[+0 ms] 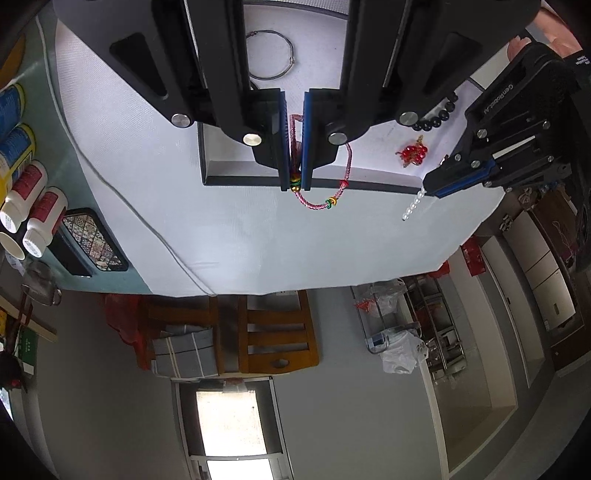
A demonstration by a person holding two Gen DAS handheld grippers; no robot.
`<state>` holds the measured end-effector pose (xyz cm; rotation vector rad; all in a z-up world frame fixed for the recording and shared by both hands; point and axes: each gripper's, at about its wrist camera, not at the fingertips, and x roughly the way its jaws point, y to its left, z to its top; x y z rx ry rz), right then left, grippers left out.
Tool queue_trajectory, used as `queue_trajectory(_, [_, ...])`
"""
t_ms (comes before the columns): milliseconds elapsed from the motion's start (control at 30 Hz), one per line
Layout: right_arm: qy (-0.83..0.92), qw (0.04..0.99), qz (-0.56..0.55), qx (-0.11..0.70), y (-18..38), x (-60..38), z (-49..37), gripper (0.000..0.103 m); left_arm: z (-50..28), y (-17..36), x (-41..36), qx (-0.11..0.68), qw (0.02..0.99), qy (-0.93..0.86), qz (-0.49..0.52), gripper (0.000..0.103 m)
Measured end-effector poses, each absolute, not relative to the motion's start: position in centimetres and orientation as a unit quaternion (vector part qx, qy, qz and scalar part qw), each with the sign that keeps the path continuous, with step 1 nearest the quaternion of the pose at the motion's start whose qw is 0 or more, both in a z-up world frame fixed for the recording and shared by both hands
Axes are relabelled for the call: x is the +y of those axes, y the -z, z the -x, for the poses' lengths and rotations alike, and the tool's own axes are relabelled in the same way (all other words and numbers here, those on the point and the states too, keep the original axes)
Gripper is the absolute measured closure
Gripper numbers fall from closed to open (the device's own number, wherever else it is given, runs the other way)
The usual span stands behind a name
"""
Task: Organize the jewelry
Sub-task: 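Carry the hairpin and pink bracelet over the black box with both tools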
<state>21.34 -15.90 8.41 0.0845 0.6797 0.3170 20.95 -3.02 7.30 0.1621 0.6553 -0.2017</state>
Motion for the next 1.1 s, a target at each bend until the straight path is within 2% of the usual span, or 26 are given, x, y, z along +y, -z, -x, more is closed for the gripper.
queue_trajectory(300, [-0.154, 0.918, -0.032, 0.364, -4.9, -14.5, -22.6, 0.097, -22.6, -2.5, -3.4, 0.378, 0.916, 0.098, -0.093, 0.096])
queue_trajectory(667, [-0.155, 0.911, -0.02, 0.381, -3.6, -13.6, -22.9, 0.097, -23.3, -0.6, -3.1, 0.398, 0.907, 0.088, -0.103, 0.096])
queue_trajectory(1100, [-0.142, 0.906, 0.01, 0.399, -2.1, -12.9, -23.1, 0.097, -23.2, -0.8, -3.3, 0.396, 0.908, 0.085, -0.111, 0.095])
